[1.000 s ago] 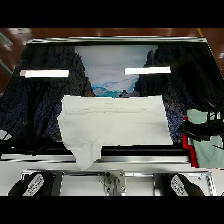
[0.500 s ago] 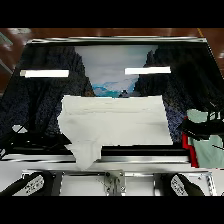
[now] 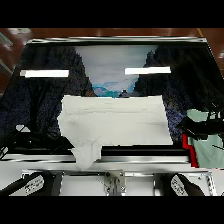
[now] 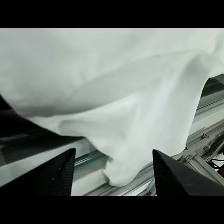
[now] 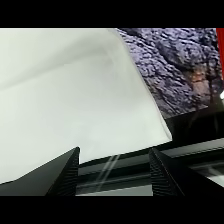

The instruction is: Fold the shirts.

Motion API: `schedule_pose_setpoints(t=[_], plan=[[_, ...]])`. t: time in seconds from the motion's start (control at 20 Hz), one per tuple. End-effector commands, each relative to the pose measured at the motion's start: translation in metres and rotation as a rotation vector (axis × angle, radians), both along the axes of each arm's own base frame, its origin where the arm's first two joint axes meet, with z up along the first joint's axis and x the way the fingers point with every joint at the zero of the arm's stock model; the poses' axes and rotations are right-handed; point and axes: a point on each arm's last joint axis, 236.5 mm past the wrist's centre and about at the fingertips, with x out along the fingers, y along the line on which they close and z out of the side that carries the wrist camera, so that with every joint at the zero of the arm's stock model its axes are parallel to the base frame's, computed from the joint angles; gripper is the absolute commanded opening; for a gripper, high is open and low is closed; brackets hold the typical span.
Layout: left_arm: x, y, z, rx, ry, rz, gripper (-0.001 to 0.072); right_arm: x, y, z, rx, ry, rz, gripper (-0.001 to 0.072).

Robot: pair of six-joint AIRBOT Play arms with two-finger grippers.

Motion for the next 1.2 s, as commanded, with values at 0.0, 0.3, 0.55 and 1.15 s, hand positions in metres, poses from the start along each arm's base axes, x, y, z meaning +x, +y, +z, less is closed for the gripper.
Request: schedule_pose_setpoints(t=[0.0,0.3,0.55,1.15], plan=[[0.014,0.002,-0.006,0.023,-0.025,0.069,0.0549,0.003,0.006,0.003,0.028,-0.009,-0.012,0.0566],[0.011,-0.008,0.000,-0.019,-0.008,0.064,0.0551,0.001,0.008,0.003,0.037,-0.004,-0.010,0.0566],[-0.020,-0.010,0.034,-0.134,0.081,-0.072,0.0537,0.001,0.007,0.003,0.034,-0.002,-0.009,0.0566],[0.008,0.005,-0.011,0.053,0.043,0.088,0.0619,0.004,0.003,0.002,0.017,-0.014,-0.014,0.0566]])
